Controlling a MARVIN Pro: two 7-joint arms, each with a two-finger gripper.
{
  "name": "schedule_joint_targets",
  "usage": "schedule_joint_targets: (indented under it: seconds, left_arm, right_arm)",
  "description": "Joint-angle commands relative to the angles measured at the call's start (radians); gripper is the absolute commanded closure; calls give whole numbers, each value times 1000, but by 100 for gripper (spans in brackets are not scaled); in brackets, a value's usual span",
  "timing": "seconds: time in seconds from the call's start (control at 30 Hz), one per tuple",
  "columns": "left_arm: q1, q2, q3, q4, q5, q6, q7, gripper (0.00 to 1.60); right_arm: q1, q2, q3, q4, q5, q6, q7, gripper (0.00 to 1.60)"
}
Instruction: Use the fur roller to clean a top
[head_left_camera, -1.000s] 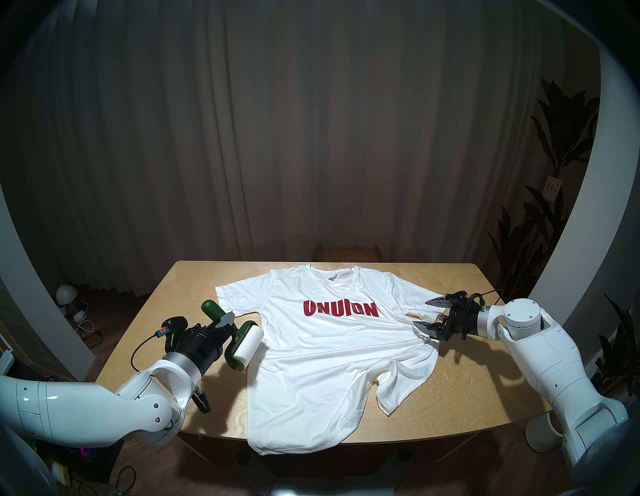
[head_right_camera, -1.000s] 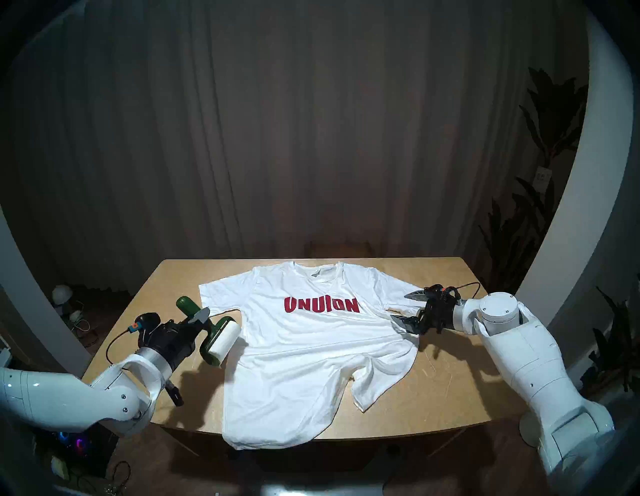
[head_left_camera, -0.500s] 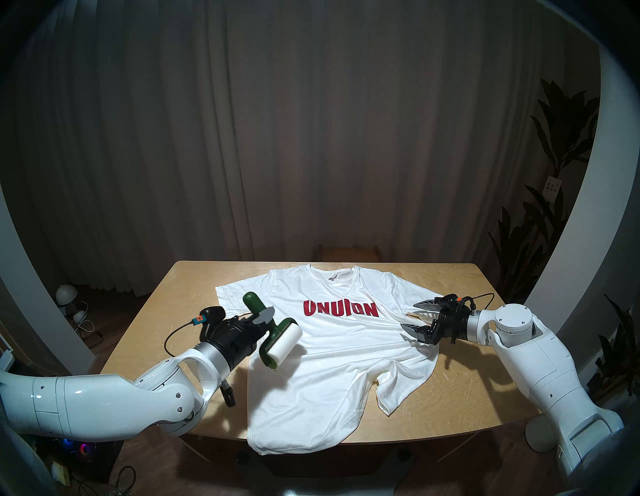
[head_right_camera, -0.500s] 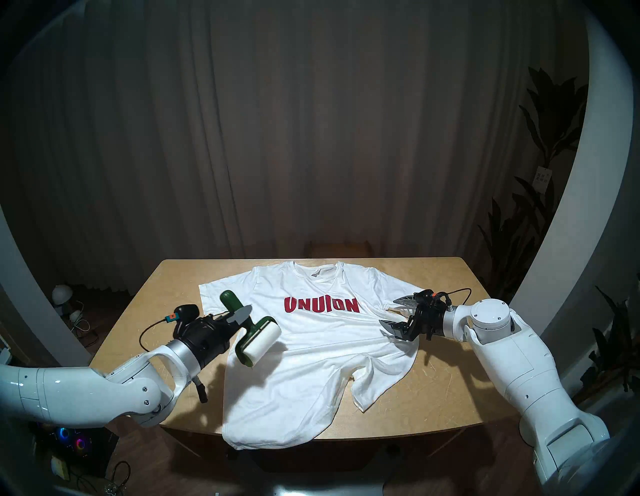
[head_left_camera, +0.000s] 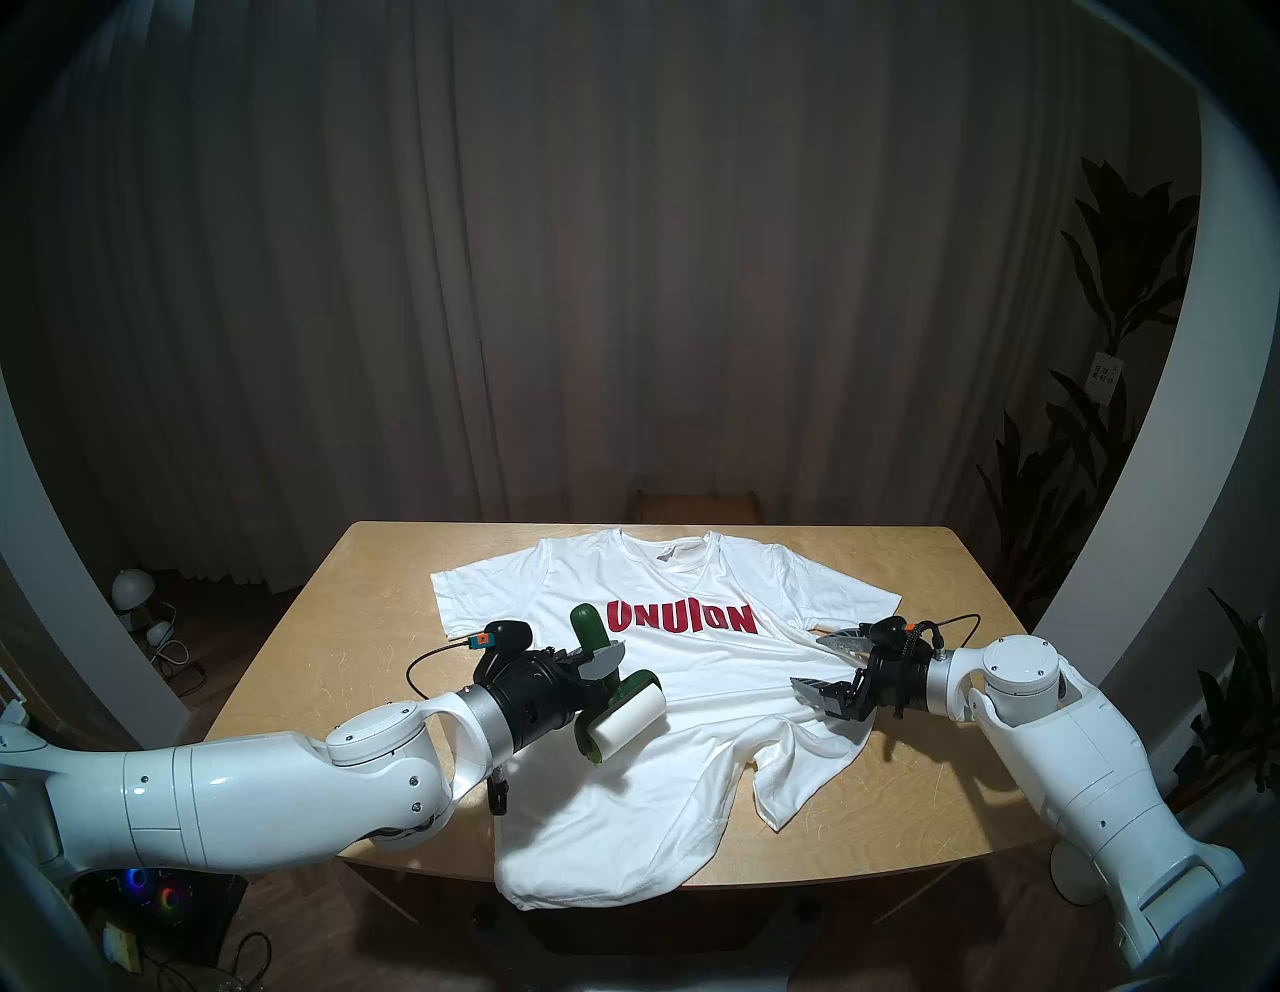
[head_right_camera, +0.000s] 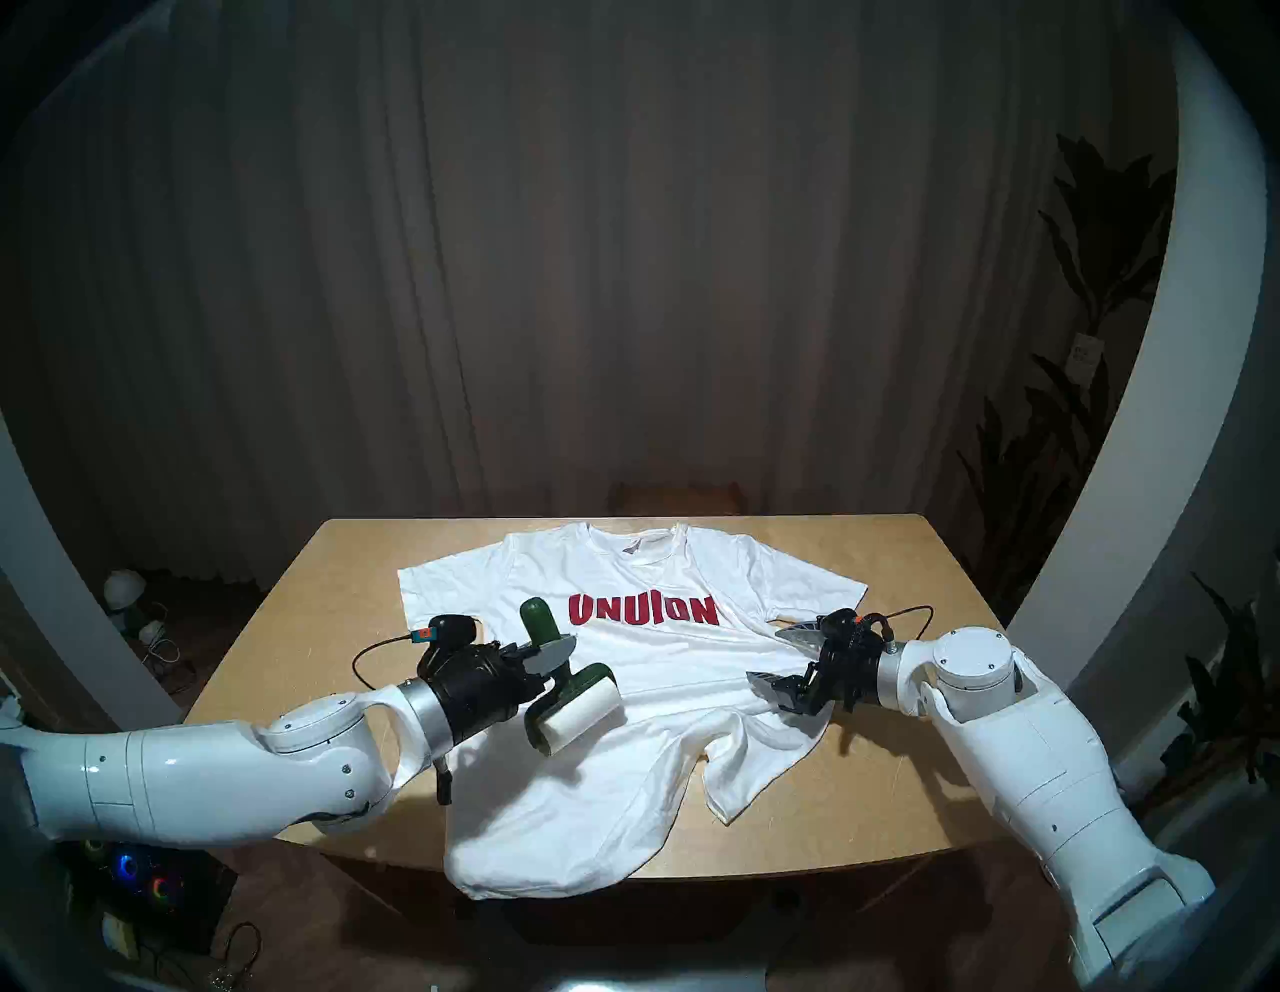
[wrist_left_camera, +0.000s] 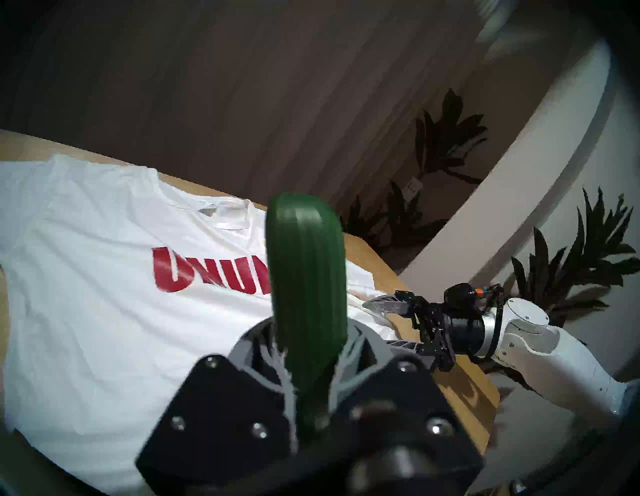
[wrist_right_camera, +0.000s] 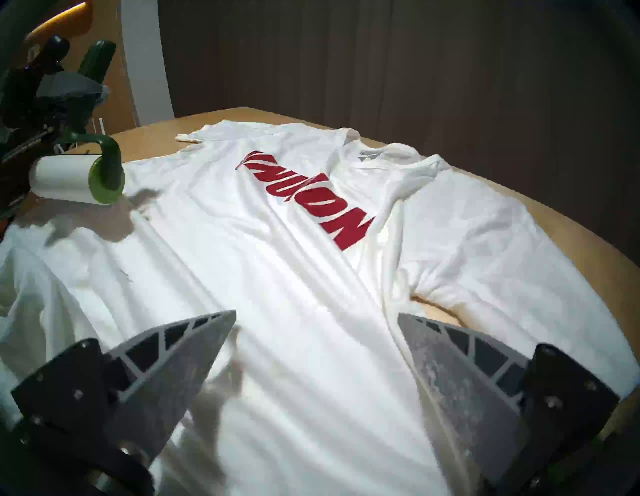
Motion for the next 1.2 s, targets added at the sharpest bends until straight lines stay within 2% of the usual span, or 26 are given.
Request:
schedule_joint_targets:
  seconds: [0.0, 0.1, 0.17, 0.57, 0.67, 0.9, 1.17]
  left_arm:
    - [-44, -68, -7, 14, 43, 26, -67, 160]
    - [-44, -71, -9, 18, 44, 30, -77, 160]
    - [-44, -73, -16, 20, 33, 35, -90, 160]
    - [-47, -78, -27, 35, 24, 58, -116, 160]
    - [-47, -80, -27, 41, 21, 61, -125, 160]
    - [-44, -58, -45, 25, -20, 55, -146, 160]
    - [-38, 1, -77, -62, -60, 18, -170, 160]
  right_arm:
    - [-4, -10, -27, -33, -1, 0, 23, 0]
    - [0, 4, -38, -38, -2, 9, 44, 0]
    - [4, 42, -48, -43, -8, 16, 83, 0]
    - [8, 160, -30, -29, -32, 9, 185, 0]
    - [6, 162, -23, -22, -39, -23, 193, 0]
    - [28, 153, -4, -51, -11, -34, 237, 0]
    - [37, 181, 15, -99, 3, -61, 291, 0]
